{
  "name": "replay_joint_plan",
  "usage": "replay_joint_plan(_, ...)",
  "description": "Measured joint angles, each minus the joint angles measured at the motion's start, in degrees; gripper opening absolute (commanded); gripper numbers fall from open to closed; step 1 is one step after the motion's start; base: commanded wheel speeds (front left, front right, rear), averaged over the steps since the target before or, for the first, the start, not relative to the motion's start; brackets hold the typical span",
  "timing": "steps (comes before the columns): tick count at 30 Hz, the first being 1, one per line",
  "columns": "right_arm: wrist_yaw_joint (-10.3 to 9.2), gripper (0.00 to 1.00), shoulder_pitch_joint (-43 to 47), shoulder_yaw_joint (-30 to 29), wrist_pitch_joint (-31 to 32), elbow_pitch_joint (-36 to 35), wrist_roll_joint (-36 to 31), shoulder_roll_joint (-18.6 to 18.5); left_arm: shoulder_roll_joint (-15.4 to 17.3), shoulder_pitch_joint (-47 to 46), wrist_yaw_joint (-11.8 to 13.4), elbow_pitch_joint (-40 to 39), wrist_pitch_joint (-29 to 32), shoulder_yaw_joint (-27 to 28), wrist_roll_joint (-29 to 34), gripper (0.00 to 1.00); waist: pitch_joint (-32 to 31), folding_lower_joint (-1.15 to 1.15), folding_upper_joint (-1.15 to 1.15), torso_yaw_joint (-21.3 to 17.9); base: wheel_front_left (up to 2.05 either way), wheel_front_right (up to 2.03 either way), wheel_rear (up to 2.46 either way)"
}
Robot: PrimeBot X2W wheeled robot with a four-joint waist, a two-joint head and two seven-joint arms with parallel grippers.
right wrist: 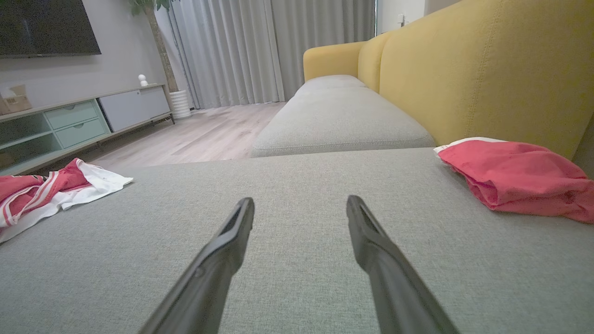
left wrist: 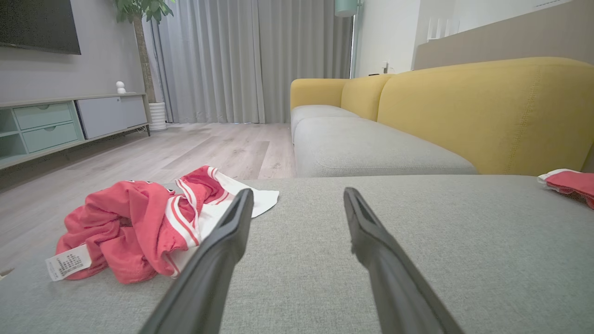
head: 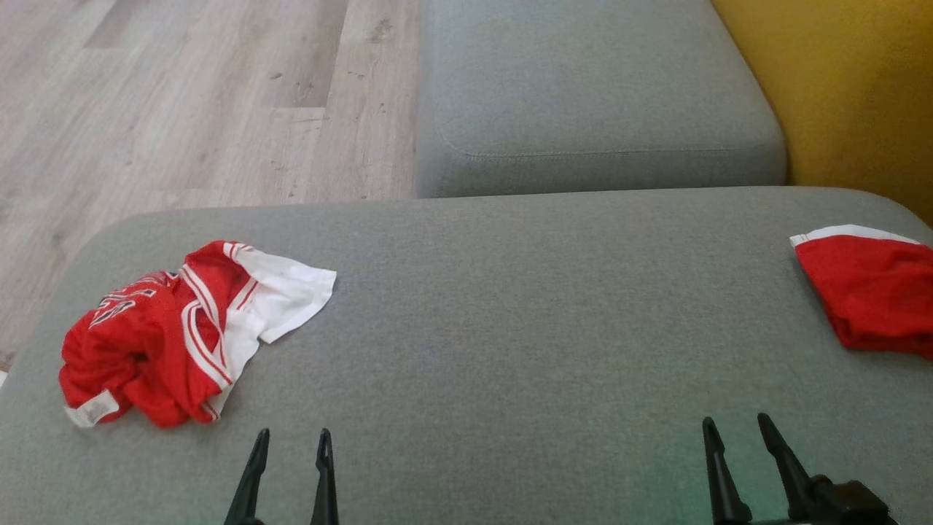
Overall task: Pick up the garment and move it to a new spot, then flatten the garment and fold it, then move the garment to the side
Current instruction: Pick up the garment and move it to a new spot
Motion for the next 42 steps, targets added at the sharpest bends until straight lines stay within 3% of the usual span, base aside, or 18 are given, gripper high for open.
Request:
replay_joint_plan(8, 0.0, 1.0, 0.0, 0.4, 0.0, -0.1, 0.5, 0.0, 0.0, -0.1, -0.1, -0.1, 0.0, 0.7, 1.0, 1.0, 0.2, 0.0, 0.0, 4.3, 0.0, 0.0, 0.0)
replay_joint_plan(18, 0.0, 1.0, -0.3, 1.9, 0.0, -0.8, 2.0, 0.1, 0.1, -0.2, -0.5, -0.8, 0.0, 2.8, 2.0, 1.0, 0.9, 0.0, 0.0, 16.1, 0.0, 0.0, 0.0)
replay_joint_plan(23, 0.0, 1.0, -3.9, 4.4, 0.0, -0.2, 1.9, 0.2, 0.1, -0.3, 0.7, -3.4, 0.0, 5.0, 1.9, 1.0, 2.8, 0.0, 0.0, 21.1, 0.0, 0.0, 0.0)
replay_joint_plan(33, 0.0, 1.0, -8.9, 6.6, 0.0, 1.8, 1.9, -0.8, 0.1, -0.6, 3.1, -6.5, 0.0, 6.4, 1.2, 1.0, 7.5, 0.01, 0.0, 25.0, 0.0, 0.0, 0.0)
replay_joint_plan(39, 0.0, 1.0, -8.5, 5.8, 0.0, 1.4, 1.9, -2.0, 0.2, -3.5, 2.5, -7.5, 0.0, 7.0, 1.7, 1.0, 8.8, 0.0, 0.0, 26.0, 0.0, 0.0, 0.0)
replay_joint_plan(42, 0.0, 1.0, -7.9, 4.9, 0.0, 0.8, 1.3, -3.0, 1.2, -9.1, 0.9, -7.8, 0.0, 7.5, 2.5, 1.0, 10.1, 0.01, 0.0, 26.7, 0.0, 0.0, 0.0)
